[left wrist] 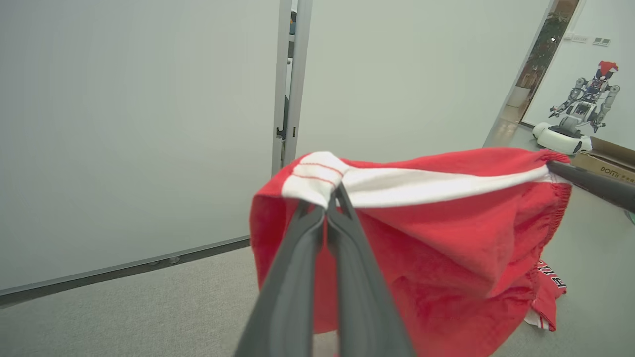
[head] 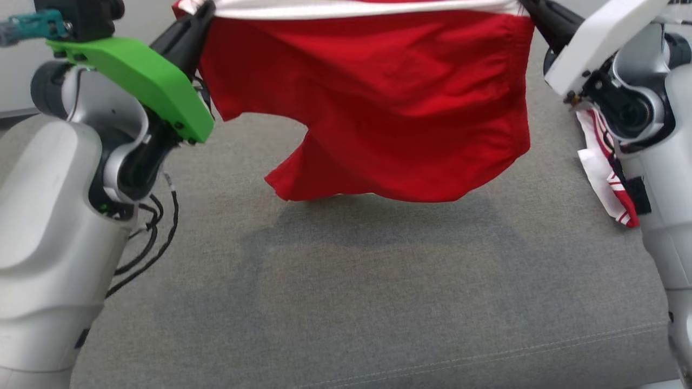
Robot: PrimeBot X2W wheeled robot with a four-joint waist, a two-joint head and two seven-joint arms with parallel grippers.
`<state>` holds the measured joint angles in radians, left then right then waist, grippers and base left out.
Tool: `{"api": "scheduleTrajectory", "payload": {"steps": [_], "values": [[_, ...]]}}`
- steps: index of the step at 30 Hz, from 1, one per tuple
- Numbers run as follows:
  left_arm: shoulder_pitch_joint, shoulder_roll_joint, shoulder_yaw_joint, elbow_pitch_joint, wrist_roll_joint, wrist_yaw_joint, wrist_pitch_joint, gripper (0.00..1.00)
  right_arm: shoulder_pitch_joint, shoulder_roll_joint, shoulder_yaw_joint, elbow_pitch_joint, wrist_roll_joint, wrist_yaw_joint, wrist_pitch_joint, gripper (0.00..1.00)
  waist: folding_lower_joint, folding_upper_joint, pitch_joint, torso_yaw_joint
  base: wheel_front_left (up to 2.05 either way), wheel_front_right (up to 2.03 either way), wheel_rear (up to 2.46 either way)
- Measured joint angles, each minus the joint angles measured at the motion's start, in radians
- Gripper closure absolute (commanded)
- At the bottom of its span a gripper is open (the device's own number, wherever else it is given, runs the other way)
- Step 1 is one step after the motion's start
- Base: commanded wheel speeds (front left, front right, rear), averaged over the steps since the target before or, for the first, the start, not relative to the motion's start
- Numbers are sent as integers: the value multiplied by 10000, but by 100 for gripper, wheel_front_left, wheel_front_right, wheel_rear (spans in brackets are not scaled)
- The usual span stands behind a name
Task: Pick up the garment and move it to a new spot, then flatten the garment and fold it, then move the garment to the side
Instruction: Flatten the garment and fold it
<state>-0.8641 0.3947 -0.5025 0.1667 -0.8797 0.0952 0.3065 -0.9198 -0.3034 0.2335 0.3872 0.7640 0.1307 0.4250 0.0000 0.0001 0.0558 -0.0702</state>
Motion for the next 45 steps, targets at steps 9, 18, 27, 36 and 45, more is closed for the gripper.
{"api": "scheduleTrajectory", "payload": {"steps": [9,18,27,36,45], "values": [[-3498,-775,219,2477,905,257,-966,100,-3664,637,245,2418,-1979,4,-2155,100,0,0,1198,415,0,0,0],[-5531,-1576,236,4495,1685,-314,-3338,100,-5930,838,222,4631,-3110,12,-4811,100,0,0,2604,1004,0,0,0],[-4131,-1779,-186,5496,1440,-1300,-3850,100,-4406,899,1975,5346,-1937,8,-5030,100,2,0,3553,1491,0,0,0],[-1442,-1210,-458,4052,1137,-1741,-4393,100,-2008,-33,4753,2917,562,8,-5344,100,2,-1,3563,1566,0,0,0],[3266,50,-568,813,1131,-499,-4947,100,1338,-2019,5985,174,2121,4,-6339,100,0,0,2678,1392,0,0,0]]}}
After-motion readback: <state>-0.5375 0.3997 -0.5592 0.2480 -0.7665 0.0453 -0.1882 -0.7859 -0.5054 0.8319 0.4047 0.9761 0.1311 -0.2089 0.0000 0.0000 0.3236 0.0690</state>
